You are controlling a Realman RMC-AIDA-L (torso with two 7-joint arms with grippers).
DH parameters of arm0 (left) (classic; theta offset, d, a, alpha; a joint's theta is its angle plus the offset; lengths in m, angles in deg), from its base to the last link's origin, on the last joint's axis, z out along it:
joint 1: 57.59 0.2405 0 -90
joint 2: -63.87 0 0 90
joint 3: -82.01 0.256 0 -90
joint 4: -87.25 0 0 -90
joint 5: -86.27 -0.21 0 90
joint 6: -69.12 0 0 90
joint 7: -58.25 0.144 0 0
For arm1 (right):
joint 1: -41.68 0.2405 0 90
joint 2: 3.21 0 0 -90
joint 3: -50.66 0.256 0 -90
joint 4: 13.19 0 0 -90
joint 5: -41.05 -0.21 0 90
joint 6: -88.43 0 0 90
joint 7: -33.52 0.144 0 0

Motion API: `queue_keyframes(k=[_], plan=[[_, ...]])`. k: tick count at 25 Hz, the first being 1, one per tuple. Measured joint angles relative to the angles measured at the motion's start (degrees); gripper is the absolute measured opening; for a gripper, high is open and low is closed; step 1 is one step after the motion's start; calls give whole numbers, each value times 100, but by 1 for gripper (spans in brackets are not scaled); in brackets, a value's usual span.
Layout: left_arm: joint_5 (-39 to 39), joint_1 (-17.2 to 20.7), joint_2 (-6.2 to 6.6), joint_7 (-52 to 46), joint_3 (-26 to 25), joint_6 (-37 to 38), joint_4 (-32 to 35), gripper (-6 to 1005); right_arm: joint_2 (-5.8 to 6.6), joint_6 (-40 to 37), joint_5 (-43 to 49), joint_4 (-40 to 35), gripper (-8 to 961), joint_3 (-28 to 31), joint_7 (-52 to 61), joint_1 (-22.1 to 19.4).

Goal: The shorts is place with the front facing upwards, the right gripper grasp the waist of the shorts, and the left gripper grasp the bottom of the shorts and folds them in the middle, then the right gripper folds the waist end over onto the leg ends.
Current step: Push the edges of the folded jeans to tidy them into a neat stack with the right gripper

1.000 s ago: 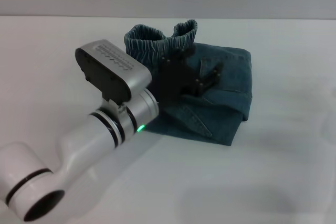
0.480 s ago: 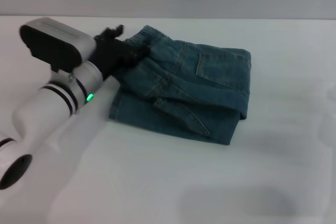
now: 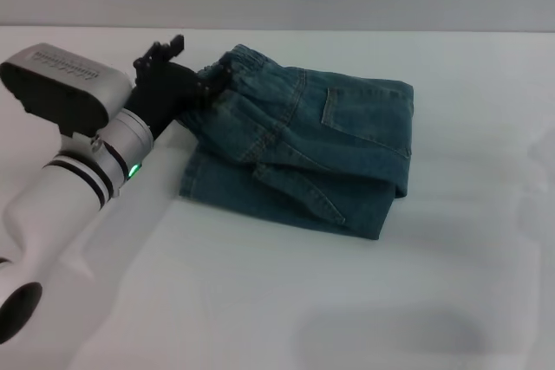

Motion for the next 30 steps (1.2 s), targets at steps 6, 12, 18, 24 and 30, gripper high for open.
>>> queue_keyframes(k=[6,12,18,24,30], plan=[[-11,547,20,905,-313,-126,-947,754,10,18,26,13,2,-81,179,64],[-13,703,19,1096,-519,-288,-1219,755,2,119,318,-102,7,-789,490,381],[2,850,8,1100,-739,-296,-1221,755,-18,392,367,-117,19,-1651,492,699],[27,952,7,1056,-858,-303,-1189,754,-35,585,387,-41,31,-2447,494,754],[30,986,-3,1053,-860,-330,-1171,755,-31,689,392,103,43,-2938,493,709]])
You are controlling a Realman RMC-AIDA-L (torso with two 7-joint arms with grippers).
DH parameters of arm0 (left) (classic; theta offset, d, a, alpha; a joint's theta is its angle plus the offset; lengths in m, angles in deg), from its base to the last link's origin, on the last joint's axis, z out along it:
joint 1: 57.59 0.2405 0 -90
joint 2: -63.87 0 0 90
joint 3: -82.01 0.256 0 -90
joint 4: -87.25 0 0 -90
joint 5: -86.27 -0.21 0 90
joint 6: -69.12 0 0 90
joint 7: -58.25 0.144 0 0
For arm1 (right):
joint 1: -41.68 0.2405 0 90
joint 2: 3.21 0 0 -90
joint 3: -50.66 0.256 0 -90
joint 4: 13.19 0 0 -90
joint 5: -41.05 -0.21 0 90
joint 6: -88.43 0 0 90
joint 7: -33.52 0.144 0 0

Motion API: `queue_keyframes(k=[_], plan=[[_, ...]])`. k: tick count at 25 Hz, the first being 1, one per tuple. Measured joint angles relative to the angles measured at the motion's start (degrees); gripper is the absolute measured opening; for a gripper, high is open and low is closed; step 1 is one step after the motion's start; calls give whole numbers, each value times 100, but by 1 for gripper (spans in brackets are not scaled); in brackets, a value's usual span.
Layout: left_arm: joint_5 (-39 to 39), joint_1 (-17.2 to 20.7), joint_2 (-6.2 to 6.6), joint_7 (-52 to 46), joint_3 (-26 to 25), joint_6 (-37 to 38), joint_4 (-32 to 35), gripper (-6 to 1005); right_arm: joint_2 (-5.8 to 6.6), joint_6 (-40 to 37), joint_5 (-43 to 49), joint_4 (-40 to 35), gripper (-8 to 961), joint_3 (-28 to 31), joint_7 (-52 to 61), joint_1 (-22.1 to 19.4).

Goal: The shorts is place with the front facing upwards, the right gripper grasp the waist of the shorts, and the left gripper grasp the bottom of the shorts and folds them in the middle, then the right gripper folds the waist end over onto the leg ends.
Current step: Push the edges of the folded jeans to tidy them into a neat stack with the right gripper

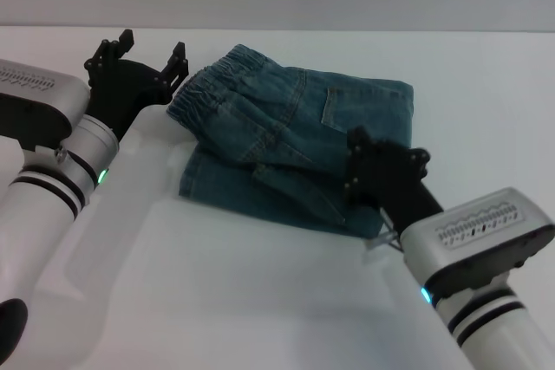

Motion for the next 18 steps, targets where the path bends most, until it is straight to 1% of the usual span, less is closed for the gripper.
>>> queue_keyframes(k=[3,8,14,18], plan=[[-1,2,-1,-1,0,-36,1,754,0,118,3,58,49,-128,0,-6],[-15,22,-1,-1,12,-63,7,754,-6,372,-1,65,59,-155,3,-4],[-18,81,8,-1,8,-67,-4,755,-1,633,-37,-148,71,61,368,44],[-11,107,15,-1,6,-67,-6,755,5,896,-41,-425,79,326,655,132]])
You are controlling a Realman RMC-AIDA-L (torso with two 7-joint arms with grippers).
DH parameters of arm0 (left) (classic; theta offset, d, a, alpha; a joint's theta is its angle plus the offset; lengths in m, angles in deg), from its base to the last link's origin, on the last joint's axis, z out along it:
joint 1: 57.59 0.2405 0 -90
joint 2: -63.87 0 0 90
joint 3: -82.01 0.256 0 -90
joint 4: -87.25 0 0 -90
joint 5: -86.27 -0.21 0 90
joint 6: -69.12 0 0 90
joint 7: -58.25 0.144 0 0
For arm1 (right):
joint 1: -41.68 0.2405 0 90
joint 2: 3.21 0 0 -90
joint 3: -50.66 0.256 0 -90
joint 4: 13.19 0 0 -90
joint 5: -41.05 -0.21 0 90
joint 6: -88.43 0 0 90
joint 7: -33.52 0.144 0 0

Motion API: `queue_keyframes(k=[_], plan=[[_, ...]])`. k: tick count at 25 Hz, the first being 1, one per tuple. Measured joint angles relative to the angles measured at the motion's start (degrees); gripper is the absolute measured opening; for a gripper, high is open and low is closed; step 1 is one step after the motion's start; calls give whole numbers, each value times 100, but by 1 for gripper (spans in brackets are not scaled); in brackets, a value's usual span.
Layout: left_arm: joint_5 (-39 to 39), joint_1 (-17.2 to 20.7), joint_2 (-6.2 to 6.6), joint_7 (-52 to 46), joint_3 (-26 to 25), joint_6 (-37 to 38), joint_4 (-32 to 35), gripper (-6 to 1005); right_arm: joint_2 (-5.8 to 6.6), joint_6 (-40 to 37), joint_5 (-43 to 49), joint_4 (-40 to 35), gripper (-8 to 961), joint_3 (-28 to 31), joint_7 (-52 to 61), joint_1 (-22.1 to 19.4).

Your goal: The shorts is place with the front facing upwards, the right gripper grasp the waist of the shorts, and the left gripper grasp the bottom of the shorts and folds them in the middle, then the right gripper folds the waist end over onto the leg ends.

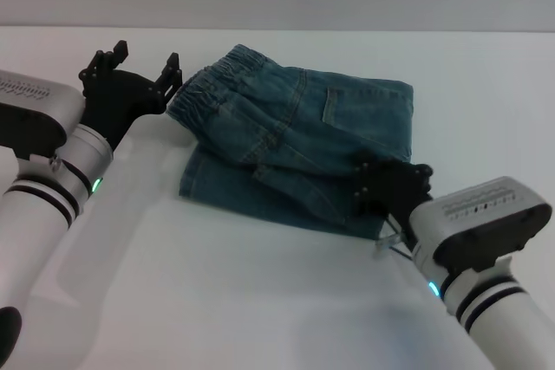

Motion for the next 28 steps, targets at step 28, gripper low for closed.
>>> queue_keyframes(k=[28], plan=[[-18,385,-24,-113,-3,493,-160,755,19,-1363,1471,-139,136,668,681,-636]])
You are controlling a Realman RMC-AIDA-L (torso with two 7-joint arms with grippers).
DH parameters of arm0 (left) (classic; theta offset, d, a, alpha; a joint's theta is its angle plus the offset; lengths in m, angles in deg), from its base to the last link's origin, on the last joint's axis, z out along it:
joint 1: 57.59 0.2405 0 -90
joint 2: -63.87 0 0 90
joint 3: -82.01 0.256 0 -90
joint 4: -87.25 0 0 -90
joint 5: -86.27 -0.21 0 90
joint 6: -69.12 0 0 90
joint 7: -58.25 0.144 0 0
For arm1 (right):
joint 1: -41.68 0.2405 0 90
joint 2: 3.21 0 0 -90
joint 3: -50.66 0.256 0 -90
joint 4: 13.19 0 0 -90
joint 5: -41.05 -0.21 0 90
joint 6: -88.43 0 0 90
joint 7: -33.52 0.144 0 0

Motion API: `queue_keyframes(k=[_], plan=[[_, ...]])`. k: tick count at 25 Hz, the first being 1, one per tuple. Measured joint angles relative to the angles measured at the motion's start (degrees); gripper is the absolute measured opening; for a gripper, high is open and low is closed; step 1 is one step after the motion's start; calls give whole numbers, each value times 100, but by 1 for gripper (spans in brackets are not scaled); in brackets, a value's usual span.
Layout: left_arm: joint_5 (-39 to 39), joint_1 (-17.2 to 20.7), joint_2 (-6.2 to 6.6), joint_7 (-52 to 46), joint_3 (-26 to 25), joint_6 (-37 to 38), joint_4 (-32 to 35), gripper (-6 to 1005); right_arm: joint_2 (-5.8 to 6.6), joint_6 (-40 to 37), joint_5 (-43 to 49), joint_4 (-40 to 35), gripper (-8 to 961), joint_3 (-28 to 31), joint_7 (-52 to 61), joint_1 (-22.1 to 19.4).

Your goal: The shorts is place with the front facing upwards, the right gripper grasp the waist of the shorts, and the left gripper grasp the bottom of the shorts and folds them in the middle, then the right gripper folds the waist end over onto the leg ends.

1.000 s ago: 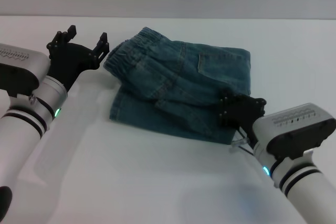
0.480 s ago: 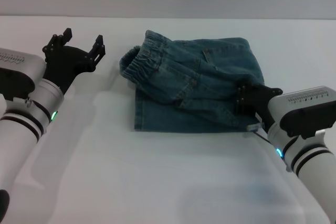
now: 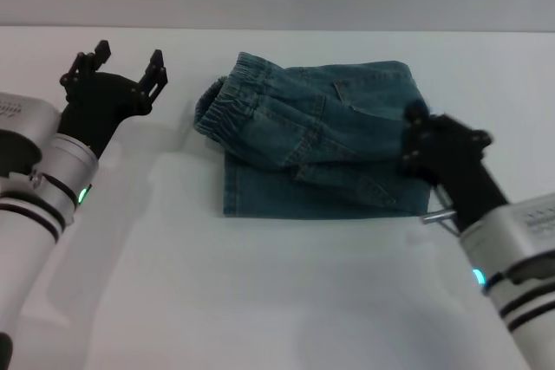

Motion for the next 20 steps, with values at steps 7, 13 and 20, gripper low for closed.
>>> queue_keyframes(k=[7,13,20], plan=[[-2,157,3,-139,48,598,94,754,-2,-1781,-91,-919,150,70,56,-344],[31,215,-4,-148,14,681,272,761,18,-2061,-347,-1273,162,172,404,-390],[30,306,-1,-150,11,992,423,785,10,-2086,-356,-1525,433,212,783,-421]])
